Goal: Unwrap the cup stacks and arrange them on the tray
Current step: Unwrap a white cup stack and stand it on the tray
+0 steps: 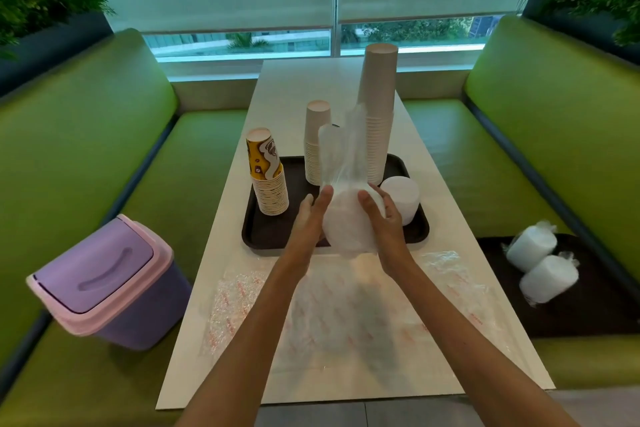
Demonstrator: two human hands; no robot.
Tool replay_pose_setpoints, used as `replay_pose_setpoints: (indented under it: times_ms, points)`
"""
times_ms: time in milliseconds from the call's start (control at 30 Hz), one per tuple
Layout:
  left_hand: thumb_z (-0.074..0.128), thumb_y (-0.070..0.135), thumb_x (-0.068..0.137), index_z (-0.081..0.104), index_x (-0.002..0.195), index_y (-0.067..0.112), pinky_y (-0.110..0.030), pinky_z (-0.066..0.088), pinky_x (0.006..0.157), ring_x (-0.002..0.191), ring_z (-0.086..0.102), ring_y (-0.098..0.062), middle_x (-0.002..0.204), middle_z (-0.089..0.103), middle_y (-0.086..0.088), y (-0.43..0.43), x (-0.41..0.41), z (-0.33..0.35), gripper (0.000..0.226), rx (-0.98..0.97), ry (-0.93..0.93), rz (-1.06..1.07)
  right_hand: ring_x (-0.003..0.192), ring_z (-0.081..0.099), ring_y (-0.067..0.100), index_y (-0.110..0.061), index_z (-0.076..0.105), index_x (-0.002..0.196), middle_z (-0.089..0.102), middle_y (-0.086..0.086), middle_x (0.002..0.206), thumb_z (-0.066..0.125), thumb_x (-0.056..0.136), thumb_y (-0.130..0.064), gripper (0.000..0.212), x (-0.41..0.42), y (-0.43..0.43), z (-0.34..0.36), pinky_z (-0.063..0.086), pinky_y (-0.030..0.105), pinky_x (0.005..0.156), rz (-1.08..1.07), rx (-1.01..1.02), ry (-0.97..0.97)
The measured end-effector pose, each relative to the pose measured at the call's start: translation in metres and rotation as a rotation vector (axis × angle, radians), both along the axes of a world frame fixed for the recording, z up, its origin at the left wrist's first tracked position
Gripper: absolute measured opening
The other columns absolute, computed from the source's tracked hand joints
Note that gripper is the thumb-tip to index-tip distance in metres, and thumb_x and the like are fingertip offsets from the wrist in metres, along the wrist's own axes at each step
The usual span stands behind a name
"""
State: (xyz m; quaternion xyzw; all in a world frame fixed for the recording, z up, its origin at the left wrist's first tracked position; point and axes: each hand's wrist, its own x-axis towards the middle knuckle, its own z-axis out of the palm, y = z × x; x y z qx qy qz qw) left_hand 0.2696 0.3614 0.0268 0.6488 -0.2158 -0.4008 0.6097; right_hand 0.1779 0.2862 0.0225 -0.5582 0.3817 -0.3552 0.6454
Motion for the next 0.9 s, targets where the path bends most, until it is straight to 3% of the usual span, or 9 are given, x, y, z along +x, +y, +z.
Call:
replay_pose_setpoints:
  times_ms: [133, 267, 367, 467, 600, 700, 767, 867, 900]
  points:
    - [0.061, 0.074, 0.067, 0.033, 0.142, 0.026, -0.046, 0.050, 0.095, 0.115, 0.056, -0.023, 0.134, 0.052, -0.004, -0.005, -0.010, 0.008, 0.093, -0.037, -0.094, 0.073, 0.095, 0.056, 0.007, -0.032, 0.046, 0.121, 0.054, -0.009, 0.110, 0.054, 0.094, -0.032, 0.028, 0.003, 0.003, 0.004, 0.047, 0.017, 0.079, 0.040, -0.046, 0.004]
    - [0.057, 0.047, 0.085, 0.034, 0.139, 0.021, -0.023, 0.052, 0.073, 0.103, 0.057, -0.017, 0.126, 0.053, -0.002, -0.011, -0.024, -0.002, 0.064, -0.115, -0.038, 0.274, 0.095, 0.058, 0.007, -0.034, 0.055, 0.103, 0.061, -0.011, 0.102, 0.042, 0.100, -0.034, 0.013, 0.010, 0.014, 0.010, 0.046, 0.030, 0.090, -0.037, 0.152, -0.227]
    - [0.054, 0.041, 0.091, 0.035, 0.138, 0.018, -0.017, 0.049, 0.070, 0.097, 0.054, -0.012, 0.119, 0.051, 0.002, -0.014, -0.027, -0.001, 0.056, -0.166, 0.018, 0.409, 0.101, 0.058, 0.006, -0.032, 0.051, 0.124, 0.061, -0.008, 0.115, 0.032, 0.101, -0.041, 0.031, 0.015, 0.025, -0.001, 0.050, 0.026, 0.086, -0.045, 0.196, -0.281]
    - [0.054, 0.039, 0.092, 0.037, 0.137, 0.014, -0.024, 0.048, 0.080, 0.099, 0.052, -0.013, 0.119, 0.050, 0.002, -0.014, -0.030, 0.001, 0.054, -0.179, 0.021, 0.465, 0.127, 0.048, 0.016, -0.025, 0.025, 0.149, 0.046, -0.001, 0.141, 0.029, 0.092, -0.064, 0.070, 0.007, 0.045, -0.023, 0.048, 0.020, 0.091, 0.068, 0.221, -0.190]
    - [0.056, 0.036, 0.091, 0.040, 0.133, 0.014, -0.014, 0.044, 0.070, 0.098, 0.050, -0.012, 0.111, 0.049, 0.007, -0.012, -0.031, 0.007, 0.050, -0.184, -0.057, 0.444, 0.142, 0.027, 0.016, -0.023, 0.017, 0.150, 0.028, 0.000, 0.155, 0.017, 0.101, -0.044, 0.054, -0.013, 0.055, -0.032, 0.026, 0.032, 0.114, 0.285, 0.125, 0.030]
    - [0.058, 0.038, 0.088, 0.042, 0.131, 0.016, -0.024, 0.049, 0.076, 0.095, 0.054, -0.012, 0.105, 0.050, 0.010, -0.008, -0.017, 0.004, 0.051, -0.145, -0.168, 0.329, 0.128, 0.047, 0.018, -0.029, 0.044, 0.127, 0.048, 0.007, 0.144, 0.032, 0.095, -0.058, 0.045, -0.020, 0.021, -0.014, 0.032, 0.040, 0.113, 0.100, 0.089, -0.062]
    - [0.059, 0.039, 0.087, 0.043, 0.125, 0.022, -0.019, 0.048, 0.071, 0.089, 0.054, -0.005, 0.101, 0.050, 0.013, -0.009, -0.016, 0.002, 0.045, -0.112, -0.226, 0.241, 0.121, 0.050, 0.018, -0.029, 0.046, 0.120, 0.053, 0.007, 0.137, 0.038, 0.092, -0.061, 0.043, -0.016, -0.004, 0.007, 0.035, 0.044, 0.111, 0.008, 0.141, -0.132]
    - [0.057, 0.042, 0.086, 0.040, 0.117, 0.030, -0.013, 0.046, 0.064, 0.088, 0.056, -0.004, 0.098, 0.051, 0.019, -0.020, -0.029, 0.009, 0.038, -0.126, -0.261, 0.206, 0.114, 0.059, 0.026, -0.021, 0.050, 0.134, 0.062, 0.007, 0.126, 0.058, 0.064, -0.079, 0.090, 0.001, -0.026, 0.026, 0.046, 0.047, 0.101, 0.029, 0.194, -0.146]
    - [0.055, 0.045, 0.086, 0.040, 0.119, 0.030, -0.014, 0.048, 0.066, 0.092, 0.057, -0.007, 0.100, 0.053, 0.017, -0.025, -0.034, 0.012, 0.039, -0.139, -0.244, 0.242, 0.112, 0.060, 0.028, -0.021, 0.048, 0.137, 0.063, 0.008, 0.125, 0.060, 0.062, -0.078, 0.094, 0.006, -0.026, 0.028, 0.048, 0.048, 0.099, 0.030, 0.200, -0.137]
